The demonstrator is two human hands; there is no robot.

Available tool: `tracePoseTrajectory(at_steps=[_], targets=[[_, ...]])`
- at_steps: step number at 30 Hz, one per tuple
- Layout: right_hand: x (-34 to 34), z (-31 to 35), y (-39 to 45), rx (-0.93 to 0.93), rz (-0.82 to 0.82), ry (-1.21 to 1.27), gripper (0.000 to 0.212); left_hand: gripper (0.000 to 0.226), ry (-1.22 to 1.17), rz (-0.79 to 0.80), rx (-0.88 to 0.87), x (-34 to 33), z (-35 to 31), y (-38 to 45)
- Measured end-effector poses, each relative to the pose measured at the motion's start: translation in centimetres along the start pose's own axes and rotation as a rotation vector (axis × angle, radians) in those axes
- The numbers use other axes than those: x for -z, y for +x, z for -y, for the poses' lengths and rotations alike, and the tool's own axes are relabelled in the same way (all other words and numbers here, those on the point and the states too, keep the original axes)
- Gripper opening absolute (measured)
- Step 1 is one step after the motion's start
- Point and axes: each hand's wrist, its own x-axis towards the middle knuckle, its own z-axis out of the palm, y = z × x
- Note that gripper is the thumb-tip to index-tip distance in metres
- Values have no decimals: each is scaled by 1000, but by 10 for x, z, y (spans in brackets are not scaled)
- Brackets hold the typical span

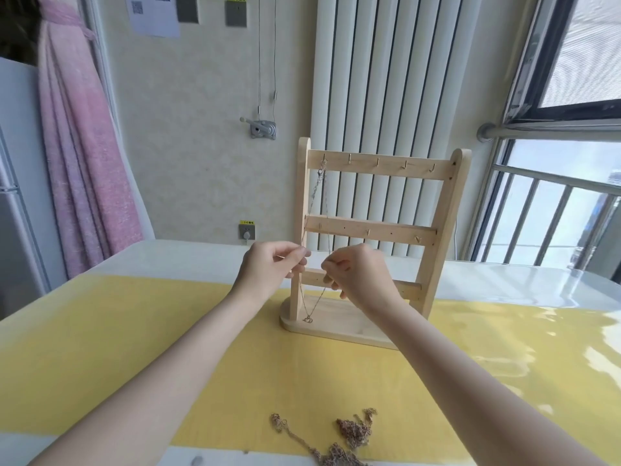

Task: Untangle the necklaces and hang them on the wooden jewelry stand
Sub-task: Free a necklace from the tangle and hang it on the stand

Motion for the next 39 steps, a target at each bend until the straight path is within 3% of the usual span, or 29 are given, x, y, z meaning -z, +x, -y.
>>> tracePoseTrajectory(at_steps=[7, 15, 22, 30, 36, 39], targets=[[-16, -15, -11, -98, 156, 26, 18, 17, 119, 59, 37, -4, 20, -10], [-33, -20, -22, -94, 229, -125, 16, 16, 168, 116, 96, -11, 44, -27], [-42, -23, -29, -164, 267, 14, 15, 11, 307, 125, 90, -17, 56, -34], [-12, -16, -42, -184, 295, -33, 15, 8, 408, 112, 53, -2, 31, -49], [33, -6, -106, -90, 569, -148, 14, 1, 496, 360, 25, -5, -10, -103], [37, -14, -147, -49, 534, -172, 15, 7, 533, 471, 38, -24, -19, -140]])
